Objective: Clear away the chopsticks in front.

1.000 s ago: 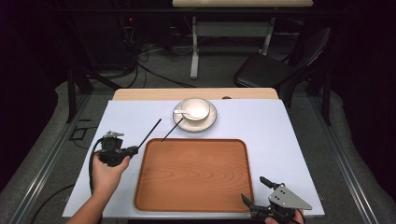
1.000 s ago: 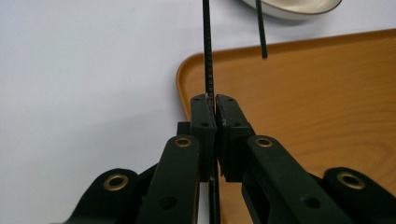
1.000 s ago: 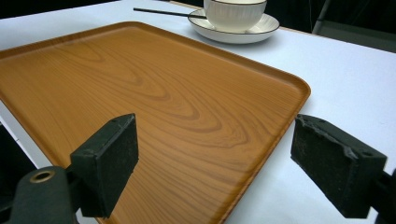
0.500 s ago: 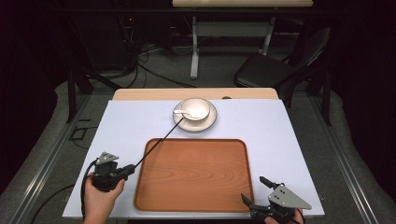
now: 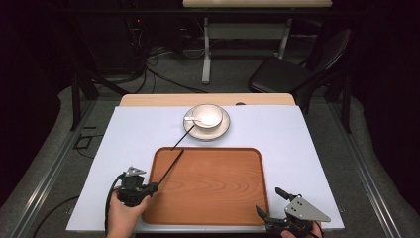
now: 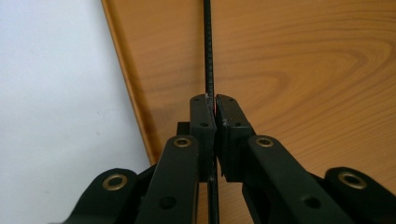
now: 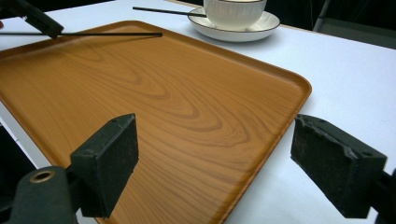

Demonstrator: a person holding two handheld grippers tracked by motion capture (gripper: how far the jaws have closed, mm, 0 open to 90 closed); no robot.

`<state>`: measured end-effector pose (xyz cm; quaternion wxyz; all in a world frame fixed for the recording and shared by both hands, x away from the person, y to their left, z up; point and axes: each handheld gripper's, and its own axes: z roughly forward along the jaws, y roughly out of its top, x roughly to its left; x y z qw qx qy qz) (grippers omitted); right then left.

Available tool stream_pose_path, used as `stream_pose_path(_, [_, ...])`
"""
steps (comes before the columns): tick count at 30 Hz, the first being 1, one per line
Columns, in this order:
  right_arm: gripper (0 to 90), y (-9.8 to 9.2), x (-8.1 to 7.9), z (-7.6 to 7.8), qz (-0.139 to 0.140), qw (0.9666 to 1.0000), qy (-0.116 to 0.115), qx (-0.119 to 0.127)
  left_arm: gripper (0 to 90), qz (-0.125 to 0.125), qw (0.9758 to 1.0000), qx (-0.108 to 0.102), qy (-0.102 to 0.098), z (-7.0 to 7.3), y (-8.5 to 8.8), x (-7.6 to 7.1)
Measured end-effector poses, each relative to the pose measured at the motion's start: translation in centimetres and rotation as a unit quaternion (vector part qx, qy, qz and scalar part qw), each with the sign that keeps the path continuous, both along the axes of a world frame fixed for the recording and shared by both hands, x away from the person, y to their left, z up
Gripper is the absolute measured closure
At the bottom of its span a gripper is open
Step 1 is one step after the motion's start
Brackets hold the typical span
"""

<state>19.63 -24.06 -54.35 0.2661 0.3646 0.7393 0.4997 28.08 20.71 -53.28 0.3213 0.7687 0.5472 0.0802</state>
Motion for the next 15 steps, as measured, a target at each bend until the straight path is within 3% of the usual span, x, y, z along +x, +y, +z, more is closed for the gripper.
stream_pose_path(15, [14.7,0.02,0.03,-0.01,0.002,1.0,0.002,0.001,80.8,-0.016,0.9997,0.013,0.009,-0.66,-0.78,0.0])
